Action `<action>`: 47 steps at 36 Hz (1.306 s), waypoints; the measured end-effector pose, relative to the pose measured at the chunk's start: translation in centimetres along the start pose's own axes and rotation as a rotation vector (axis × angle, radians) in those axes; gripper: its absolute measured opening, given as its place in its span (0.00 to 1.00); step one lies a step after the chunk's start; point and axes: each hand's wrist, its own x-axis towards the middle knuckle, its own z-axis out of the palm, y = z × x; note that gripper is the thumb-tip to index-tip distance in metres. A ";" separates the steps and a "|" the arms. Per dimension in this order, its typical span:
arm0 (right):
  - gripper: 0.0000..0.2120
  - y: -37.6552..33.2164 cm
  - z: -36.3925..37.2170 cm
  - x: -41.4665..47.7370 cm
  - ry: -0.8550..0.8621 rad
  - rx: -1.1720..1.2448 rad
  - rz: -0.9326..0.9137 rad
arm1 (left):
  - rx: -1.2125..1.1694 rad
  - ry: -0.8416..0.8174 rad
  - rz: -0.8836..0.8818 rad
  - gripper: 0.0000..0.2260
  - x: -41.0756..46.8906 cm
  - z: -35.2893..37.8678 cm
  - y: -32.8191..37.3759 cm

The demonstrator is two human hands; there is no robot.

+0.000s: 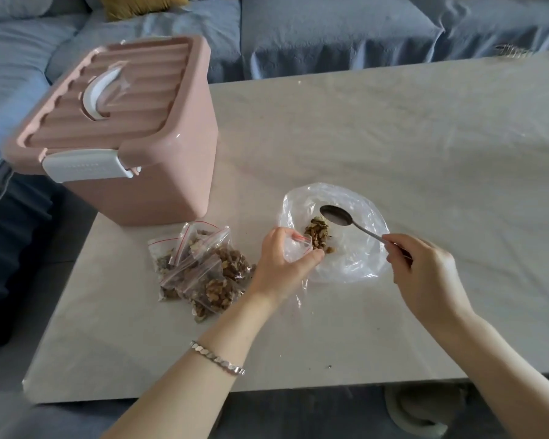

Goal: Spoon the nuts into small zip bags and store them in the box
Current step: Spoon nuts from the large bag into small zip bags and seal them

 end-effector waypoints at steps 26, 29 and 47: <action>0.08 -0.8 0.1 -1.8 -0.422 0.565 0.595 | -0.245 -0.010 -0.070 0.14 -1.8 0.3 -0.6; 0.07 -0.7 0.0 -2.0 -0.421 0.630 0.637 | -0.325 0.008 -0.105 0.20 -1.7 0.3 -0.6; 0.07 -0.2 -1.2 -3.2 -0.060 0.598 0.442 | 0.088 0.108 0.090 0.16 -3.2 -0.6 -1.1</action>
